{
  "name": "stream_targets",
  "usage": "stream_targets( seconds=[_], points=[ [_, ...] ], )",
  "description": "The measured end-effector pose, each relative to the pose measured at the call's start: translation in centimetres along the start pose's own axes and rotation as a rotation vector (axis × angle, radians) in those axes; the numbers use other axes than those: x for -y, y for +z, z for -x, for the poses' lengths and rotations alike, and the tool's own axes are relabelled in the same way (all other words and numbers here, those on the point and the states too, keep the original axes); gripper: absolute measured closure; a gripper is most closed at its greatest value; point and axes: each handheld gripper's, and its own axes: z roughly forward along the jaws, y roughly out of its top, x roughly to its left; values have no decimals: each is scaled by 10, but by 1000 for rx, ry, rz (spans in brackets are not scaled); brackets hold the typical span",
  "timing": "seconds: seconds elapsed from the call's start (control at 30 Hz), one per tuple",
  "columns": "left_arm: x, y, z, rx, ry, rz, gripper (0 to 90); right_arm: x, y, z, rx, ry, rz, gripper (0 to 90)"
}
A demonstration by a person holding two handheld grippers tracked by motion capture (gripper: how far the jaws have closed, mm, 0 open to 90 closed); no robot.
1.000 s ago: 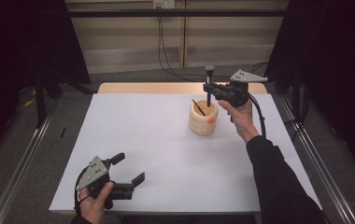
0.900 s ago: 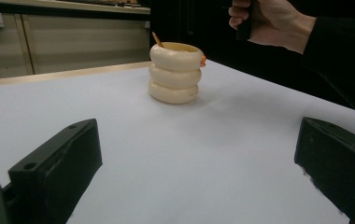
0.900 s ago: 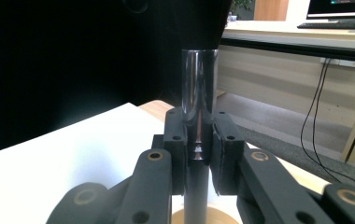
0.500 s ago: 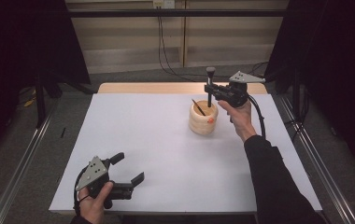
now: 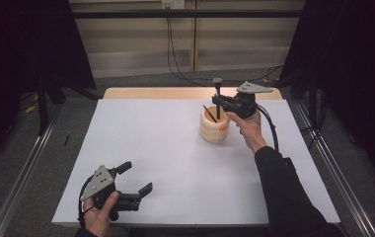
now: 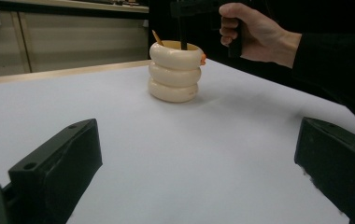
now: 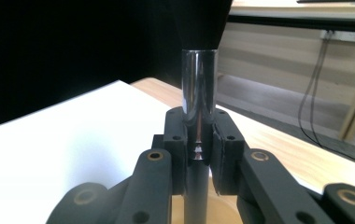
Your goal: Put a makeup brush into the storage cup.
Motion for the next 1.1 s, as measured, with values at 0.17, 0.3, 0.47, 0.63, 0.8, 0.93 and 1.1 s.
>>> stream_targets(
  seconds=[0.17,0.3,0.47,0.63,0.8,0.93,1.1],
  points=[
    [-1,2,5,15,9,5,6,10,0,0,1,8,-5,791],
    [-1,1,2,12,12,7,6,16,0,2,7,20,-12,791],
    [0,0,-1,2,10,5,6,21,-1,0,-2,16,-17,791],
    [0,0,-3,4,-8,15,5,28,-1,-2,-1,13,-28,791],
    [0,-1,-4,0,-4,13,4,32,-1,-2,2,25,-27,790],
    [0,-1,-4,8,-18,24,4,36,0,-3,-4,34,-31,790],
    [0,-1,-3,5,-9,19,4,38,0,-2,-12,33,-31,789]
  ],
)
